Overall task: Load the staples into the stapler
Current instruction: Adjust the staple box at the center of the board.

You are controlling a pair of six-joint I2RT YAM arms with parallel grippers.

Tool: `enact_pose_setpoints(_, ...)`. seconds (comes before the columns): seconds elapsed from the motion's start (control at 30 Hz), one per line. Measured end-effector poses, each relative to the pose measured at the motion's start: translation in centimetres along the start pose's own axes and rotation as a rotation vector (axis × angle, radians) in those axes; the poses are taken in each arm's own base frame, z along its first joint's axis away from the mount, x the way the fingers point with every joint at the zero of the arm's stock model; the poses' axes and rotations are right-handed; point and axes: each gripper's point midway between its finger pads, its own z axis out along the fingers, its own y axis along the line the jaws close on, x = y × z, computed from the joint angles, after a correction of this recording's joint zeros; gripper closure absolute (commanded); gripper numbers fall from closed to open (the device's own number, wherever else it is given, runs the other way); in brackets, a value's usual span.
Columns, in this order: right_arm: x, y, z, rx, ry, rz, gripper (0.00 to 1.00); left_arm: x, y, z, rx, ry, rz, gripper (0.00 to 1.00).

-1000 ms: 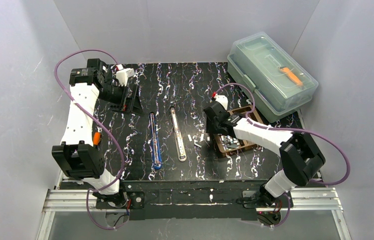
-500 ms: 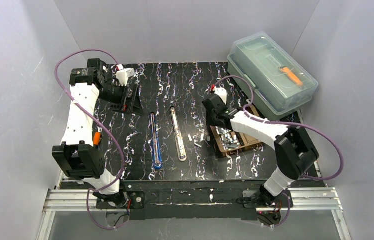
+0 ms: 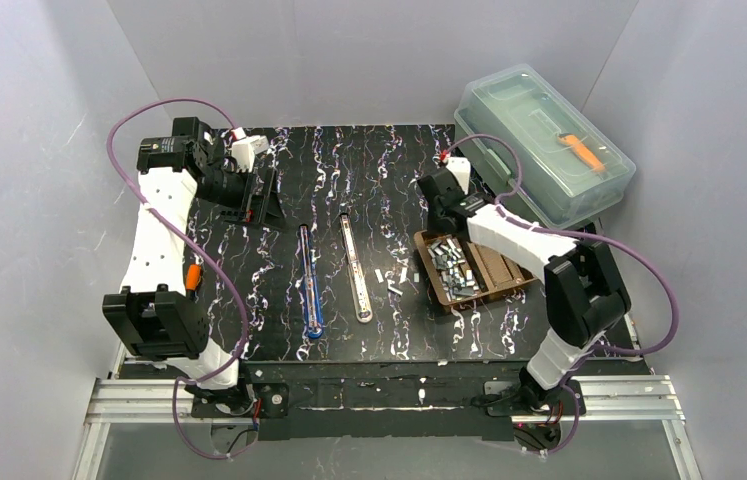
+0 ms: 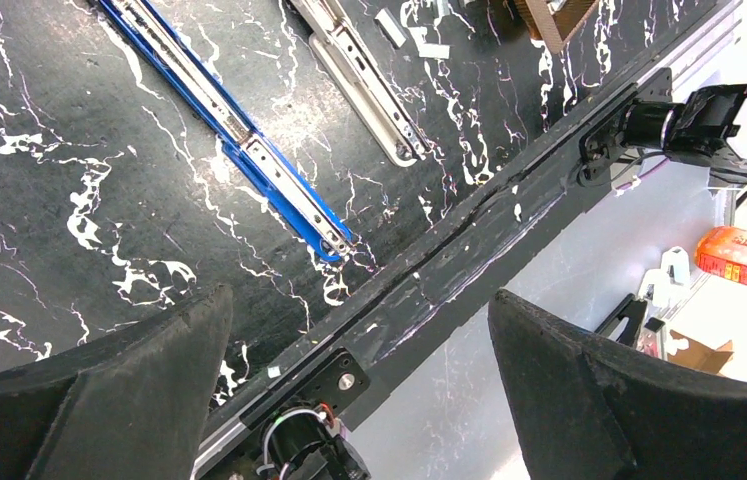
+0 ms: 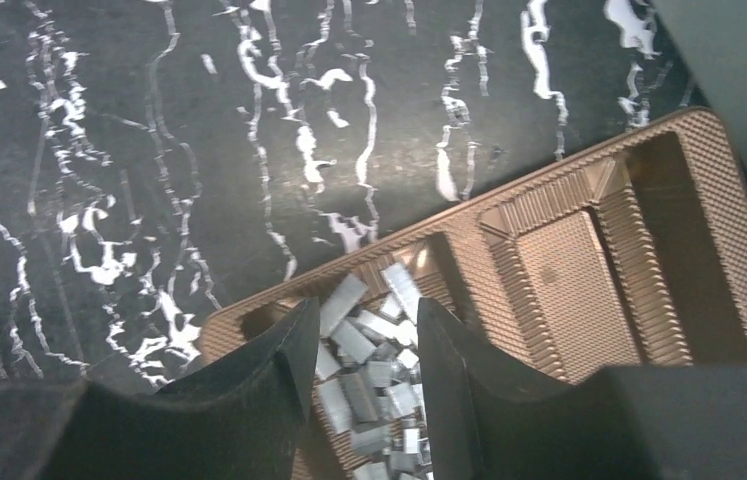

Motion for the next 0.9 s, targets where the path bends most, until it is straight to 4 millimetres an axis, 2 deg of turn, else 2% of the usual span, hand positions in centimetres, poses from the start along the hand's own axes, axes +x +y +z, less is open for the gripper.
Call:
enact_pose_setpoints(0.13, 0.1, -2.8, -0.1, 0.041, 0.001, 0.012, 0.48, -0.1, -0.3, -0.1, 0.010, -0.007, 0.003, 0.01)
enact_pose_setpoints(0.3, 1.5, -6.3, -0.3, 0.092, 0.025, 0.016, 0.47, 0.2, -0.6, -0.2, 0.013, -0.012, 0.007, 0.01)
enact_pose_setpoints(0.43, 3.2, -8.1, 0.4, 0.122, 0.065, 0.022, 0.48, 0.3, -0.8, -0.5, 0.010, -0.022, 0.018, 0.01)
enact_pose_setpoints(0.57, 3.7, -8.8, 0.7, 0.125, 0.084, 0.032, 0.49, 0.3, -0.9, -0.5, 0.010, -0.022, 0.019, 0.01)
enact_pose_setpoints(0.9, 3.4, -7.9, 0.8, 0.075, 0.085, 0.036, 0.49, 0.4, -0.9, -0.5, 0.011, -0.021, 0.017, 0.01)
